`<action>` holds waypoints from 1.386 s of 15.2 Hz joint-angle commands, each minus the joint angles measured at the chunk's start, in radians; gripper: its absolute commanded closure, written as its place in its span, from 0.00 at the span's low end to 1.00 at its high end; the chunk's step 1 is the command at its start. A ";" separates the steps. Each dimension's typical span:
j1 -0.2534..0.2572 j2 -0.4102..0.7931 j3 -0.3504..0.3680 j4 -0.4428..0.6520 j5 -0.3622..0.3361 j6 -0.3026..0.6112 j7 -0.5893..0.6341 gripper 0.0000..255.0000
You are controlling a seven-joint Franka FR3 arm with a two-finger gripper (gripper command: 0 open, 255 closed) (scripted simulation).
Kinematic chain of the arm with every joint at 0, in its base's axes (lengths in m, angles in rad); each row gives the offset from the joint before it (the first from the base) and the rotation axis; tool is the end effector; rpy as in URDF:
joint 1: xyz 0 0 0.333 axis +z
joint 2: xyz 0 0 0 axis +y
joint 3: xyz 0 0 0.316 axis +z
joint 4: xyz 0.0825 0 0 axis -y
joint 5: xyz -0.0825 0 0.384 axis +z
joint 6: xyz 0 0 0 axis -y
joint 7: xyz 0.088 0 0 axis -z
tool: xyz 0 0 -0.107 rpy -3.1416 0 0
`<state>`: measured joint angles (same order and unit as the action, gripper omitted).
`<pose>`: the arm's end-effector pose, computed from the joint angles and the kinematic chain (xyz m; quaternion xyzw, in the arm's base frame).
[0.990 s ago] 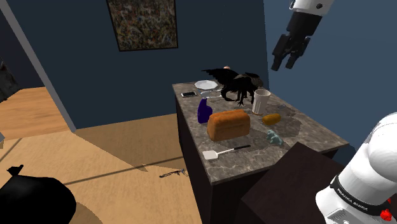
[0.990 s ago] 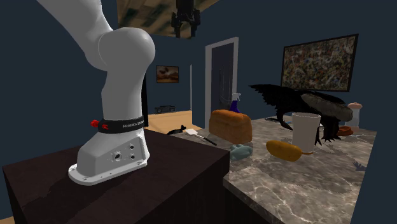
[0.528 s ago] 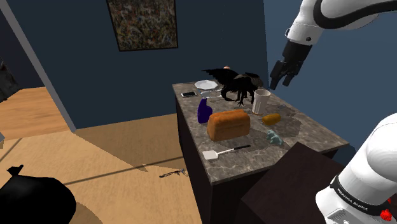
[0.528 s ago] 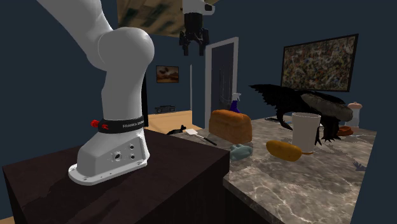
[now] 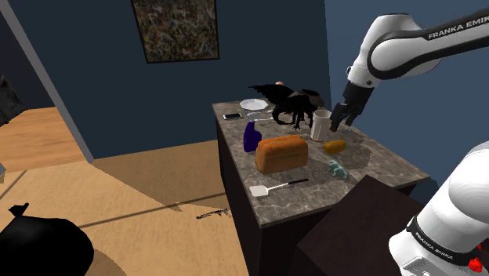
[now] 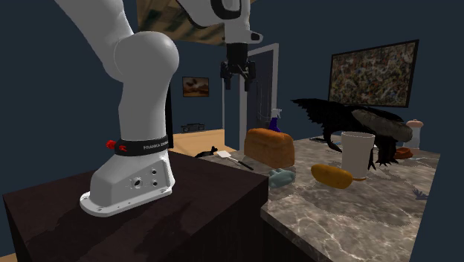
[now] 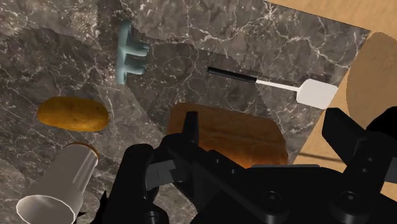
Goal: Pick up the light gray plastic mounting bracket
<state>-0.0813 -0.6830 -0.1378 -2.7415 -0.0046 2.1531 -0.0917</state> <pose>0.3331 -0.0717 0.4230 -0.9969 0.0490 -0.0503 0.0347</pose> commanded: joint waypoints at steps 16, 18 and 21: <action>-0.012 0.632 -0.230 -0.051 0.096 0.656 -0.320 0.00; -0.002 0.733 -0.236 -0.023 0.230 0.718 -0.440 0.00; -0.075 0.883 -0.152 0.038 0.460 0.789 -0.646 0.00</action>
<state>-0.1255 0.1487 -0.3195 -2.7214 0.3692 2.9140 -0.6575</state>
